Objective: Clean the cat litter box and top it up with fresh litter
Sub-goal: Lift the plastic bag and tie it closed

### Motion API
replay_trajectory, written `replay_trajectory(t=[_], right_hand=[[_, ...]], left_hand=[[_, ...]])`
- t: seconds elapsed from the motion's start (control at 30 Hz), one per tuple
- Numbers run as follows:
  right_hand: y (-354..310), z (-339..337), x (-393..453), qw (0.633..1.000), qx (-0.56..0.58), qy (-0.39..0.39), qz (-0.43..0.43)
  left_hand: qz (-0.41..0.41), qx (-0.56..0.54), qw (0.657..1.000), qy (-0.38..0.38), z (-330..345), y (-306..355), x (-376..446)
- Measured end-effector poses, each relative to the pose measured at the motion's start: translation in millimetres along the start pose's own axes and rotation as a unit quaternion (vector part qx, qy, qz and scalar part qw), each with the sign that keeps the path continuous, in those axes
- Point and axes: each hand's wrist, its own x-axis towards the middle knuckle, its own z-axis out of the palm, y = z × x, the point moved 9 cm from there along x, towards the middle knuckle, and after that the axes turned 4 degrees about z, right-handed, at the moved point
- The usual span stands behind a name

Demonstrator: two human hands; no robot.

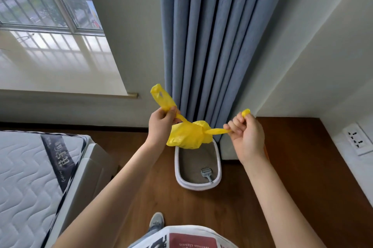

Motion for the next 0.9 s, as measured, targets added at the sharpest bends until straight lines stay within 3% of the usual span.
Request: replay_trajectory(t=[0.13,0.23,0.3,0.4,0.53,0.63,0.73,0.9], right_hand=[[-3.6,40.3,5.2,0.987,-0.104,-0.121,-0.023],[4.6,77.7,0.2,0.947,-0.235,-0.215,-0.033],[13.4,90.2,-4.9,0.916,-0.324,-0.235,-0.011],[1.7,98.4,-14.3,0.886,-0.4,-0.221,-0.071],[-8.9,88.4,-18.1,0.925,-0.325,-0.187,-0.064],[-12.3,70.2,-11.4,0.944,-0.298,-0.127,-0.063],[-21.1,69.4,-11.1,0.964,-0.213,-0.147,-0.06],[-33.4,76.1,-11.8,0.987,-0.081,-0.136,-0.012]], left_hand=[[0.116,0.118,0.982,-0.088,21.1,28.8,-5.7],[0.166,0.193,0.956,-0.145,45.4,42.7,-15.5],[0.172,0.196,0.951,-0.164,55.5,48.3,-19.9],[0.181,0.14,0.955,-0.19,60.9,49.6,-30.3],[0.176,0.085,0.949,-0.246,62.6,21.2,-48.8],[0.162,0.119,0.944,-0.261,66.8,-0.3,-54.4],[0.132,0.159,0.943,-0.262,76.0,-9.2,-53.4],[0.164,0.265,0.904,-0.292,115.1,7.2,-44.4]])
